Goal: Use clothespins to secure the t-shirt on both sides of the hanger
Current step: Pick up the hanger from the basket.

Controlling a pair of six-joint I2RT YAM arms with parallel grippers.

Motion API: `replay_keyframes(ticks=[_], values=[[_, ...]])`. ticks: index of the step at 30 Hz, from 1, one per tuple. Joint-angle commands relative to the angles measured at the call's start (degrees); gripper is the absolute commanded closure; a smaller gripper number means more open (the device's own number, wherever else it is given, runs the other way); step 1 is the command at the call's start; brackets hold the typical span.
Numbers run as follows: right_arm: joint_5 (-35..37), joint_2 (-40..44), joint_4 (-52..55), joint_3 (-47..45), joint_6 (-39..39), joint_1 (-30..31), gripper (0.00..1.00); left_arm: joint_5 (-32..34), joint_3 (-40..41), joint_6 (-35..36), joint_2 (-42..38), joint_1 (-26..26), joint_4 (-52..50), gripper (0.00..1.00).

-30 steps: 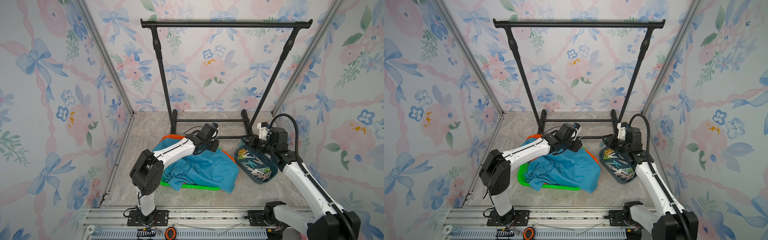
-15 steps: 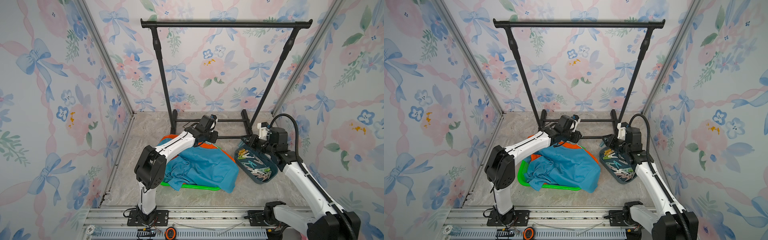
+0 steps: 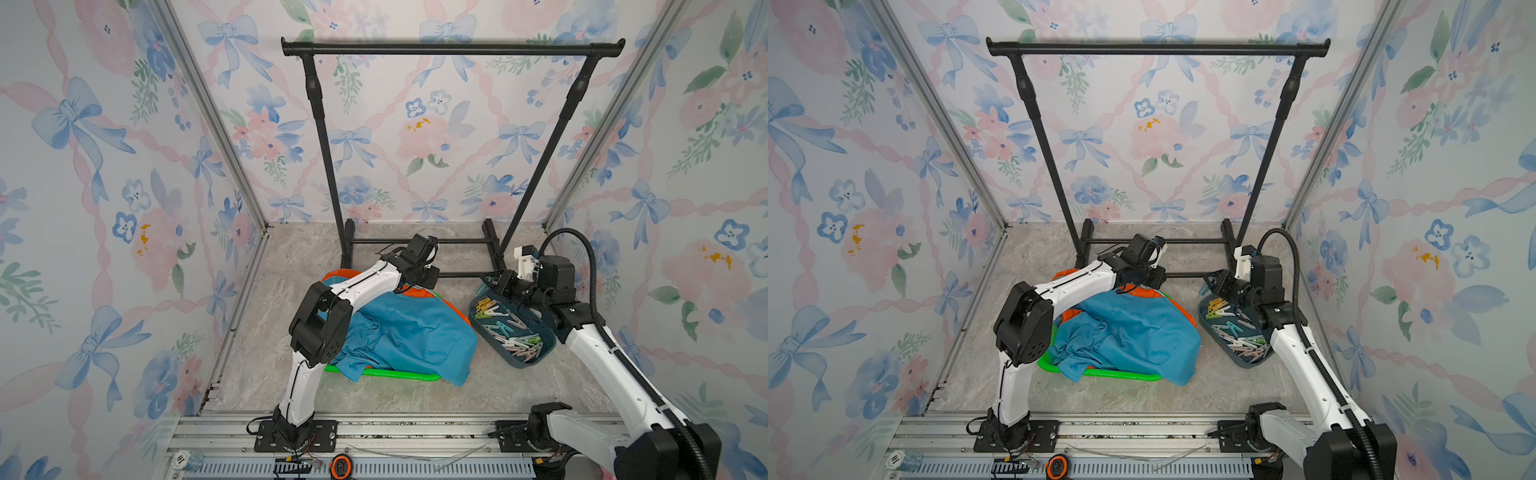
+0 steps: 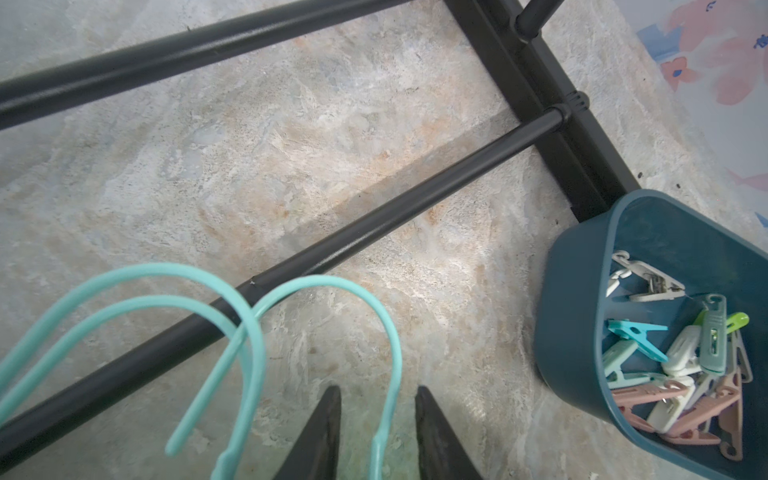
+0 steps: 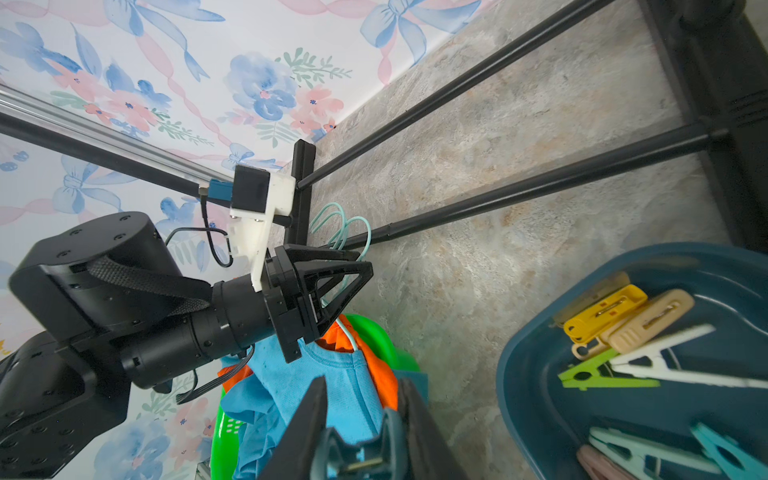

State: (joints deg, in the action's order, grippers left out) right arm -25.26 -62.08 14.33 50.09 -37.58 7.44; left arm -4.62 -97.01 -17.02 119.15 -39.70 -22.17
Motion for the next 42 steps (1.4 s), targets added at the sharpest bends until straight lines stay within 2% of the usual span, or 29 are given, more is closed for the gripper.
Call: replay_keyframes(ticks=[1, 9, 12, 18, 26, 34, 38, 42], values=[[-0.5, 1.2, 0.8, -0.7, 1.2, -0.5, 0.71, -1.0, -1.9, 1.1, 1.1, 0.1, -0.9, 0.73], [-1.0, 1.7, 0.8, -0.4, 1.2, -0.2, 0.71, 0.6, -1.5, 2.2, -2.4, -0.8, -0.8, 0.91], [-1.1, 2.0, 0.8, 0.2, 1.4, 0.3, 0.71, 1.8, -0.9, 3.1, -4.9, -1.5, -0.8, 0.93], [-1.3, 2.5, 1.0, 2.2, 1.4, 0.9, 0.71, 2.9, 1.0, 4.0, -11.4, -2.9, 0.6, 0.94], [-1.6, 2.4, 2.6, 7.0, 1.4, 0.9, 0.71, -1.9, 4.4, 3.7, -18.8, -2.7, 6.0, 0.94], [-1.2, 2.6, 3.2, 7.9, 1.5, 1.3, 0.70, -9.4, 12.0, -0.6, -16.7, 0.5, 13.0, 0.94], [-1.1, 2.7, 3.4, 7.6, 1.4, 1.3, 0.71, -11.3, 13.1, -1.8, -13.7, 0.4, 16.2, 0.94], [-1.3, 2.5, 3.0, 7.4, 1.4, 1.3, 0.71, -11.8, 13.6, -2.2, -14.2, 0.3, 19.1, 0.94]])
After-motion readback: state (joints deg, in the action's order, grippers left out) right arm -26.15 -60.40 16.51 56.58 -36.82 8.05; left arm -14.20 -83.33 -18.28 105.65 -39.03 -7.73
